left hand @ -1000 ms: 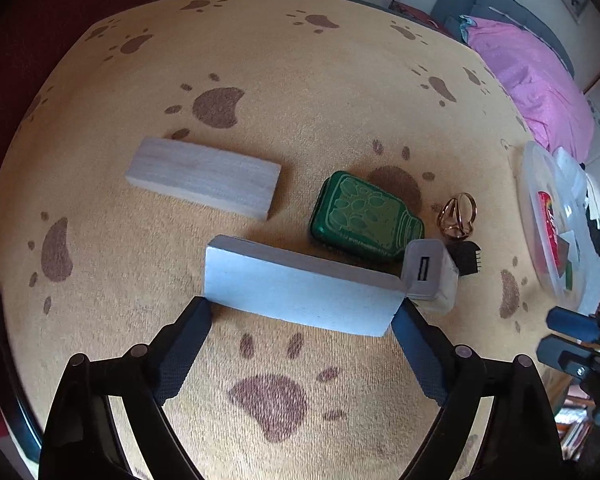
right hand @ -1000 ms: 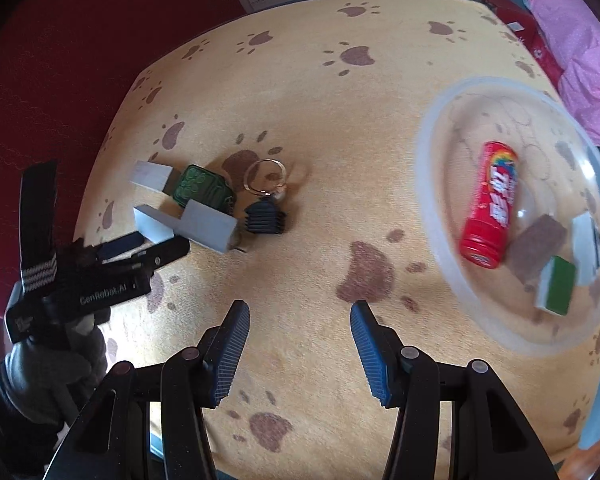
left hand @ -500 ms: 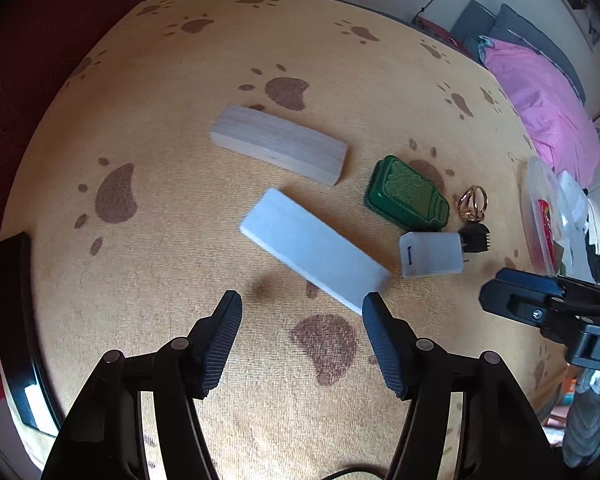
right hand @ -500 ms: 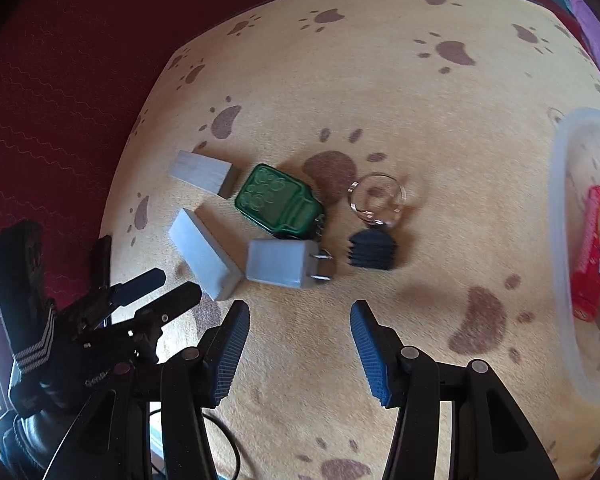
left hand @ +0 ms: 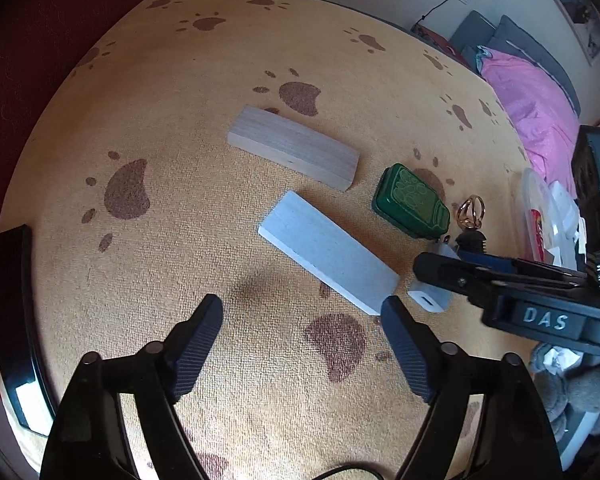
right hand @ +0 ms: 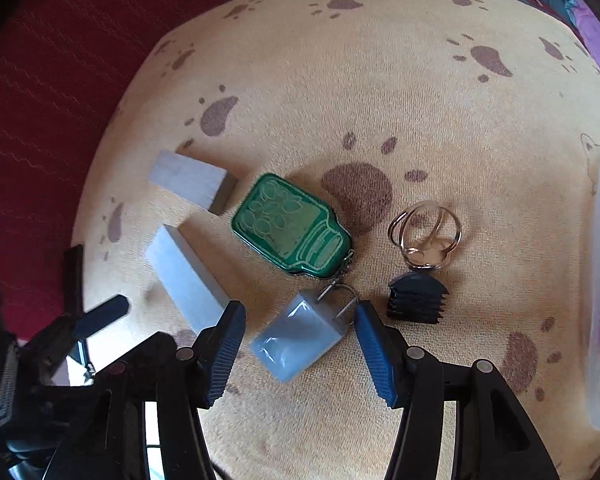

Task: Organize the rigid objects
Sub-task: 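Grasp the white charger with the right gripper while the left gripper closes on the white bar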

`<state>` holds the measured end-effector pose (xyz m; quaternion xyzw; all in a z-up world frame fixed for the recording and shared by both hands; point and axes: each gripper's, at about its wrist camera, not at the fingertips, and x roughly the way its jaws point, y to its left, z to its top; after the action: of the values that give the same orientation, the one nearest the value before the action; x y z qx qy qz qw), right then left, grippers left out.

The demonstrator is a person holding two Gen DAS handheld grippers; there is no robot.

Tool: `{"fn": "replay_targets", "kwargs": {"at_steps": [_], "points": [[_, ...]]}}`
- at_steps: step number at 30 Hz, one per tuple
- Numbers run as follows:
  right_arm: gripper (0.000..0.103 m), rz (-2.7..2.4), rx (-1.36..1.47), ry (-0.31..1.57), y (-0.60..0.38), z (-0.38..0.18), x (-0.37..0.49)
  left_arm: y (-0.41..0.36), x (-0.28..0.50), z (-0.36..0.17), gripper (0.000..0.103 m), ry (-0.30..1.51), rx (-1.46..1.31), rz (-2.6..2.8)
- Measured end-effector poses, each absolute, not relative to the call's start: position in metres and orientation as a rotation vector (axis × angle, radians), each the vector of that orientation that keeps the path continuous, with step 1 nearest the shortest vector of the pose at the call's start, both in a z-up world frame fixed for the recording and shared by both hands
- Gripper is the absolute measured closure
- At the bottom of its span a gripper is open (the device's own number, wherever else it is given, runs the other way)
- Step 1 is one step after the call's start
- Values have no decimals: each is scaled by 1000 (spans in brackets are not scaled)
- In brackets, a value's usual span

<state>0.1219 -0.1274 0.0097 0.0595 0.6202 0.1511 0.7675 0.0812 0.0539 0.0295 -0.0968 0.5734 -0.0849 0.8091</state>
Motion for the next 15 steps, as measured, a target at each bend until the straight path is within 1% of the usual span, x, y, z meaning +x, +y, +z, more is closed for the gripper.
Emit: {"fn": "replay_targets", "kwargs": {"at_steps": [1, 5, 10, 15], "points": [[43, 327, 127, 1348, -128, 9, 122, 53, 82, 30, 15, 1223, -194, -189], [57, 319, 94, 1338, -131, 9, 121, 44, 86, 30, 7, 1216, -144, -231], [59, 323, 90, 1337, -139, 9, 114, 36, 95, 27, 6, 1212, -95, -257], [59, 317, 105, 1343, -147, 7, 106, 31, 104, 25, 1, 1203, -35, -287]]}}
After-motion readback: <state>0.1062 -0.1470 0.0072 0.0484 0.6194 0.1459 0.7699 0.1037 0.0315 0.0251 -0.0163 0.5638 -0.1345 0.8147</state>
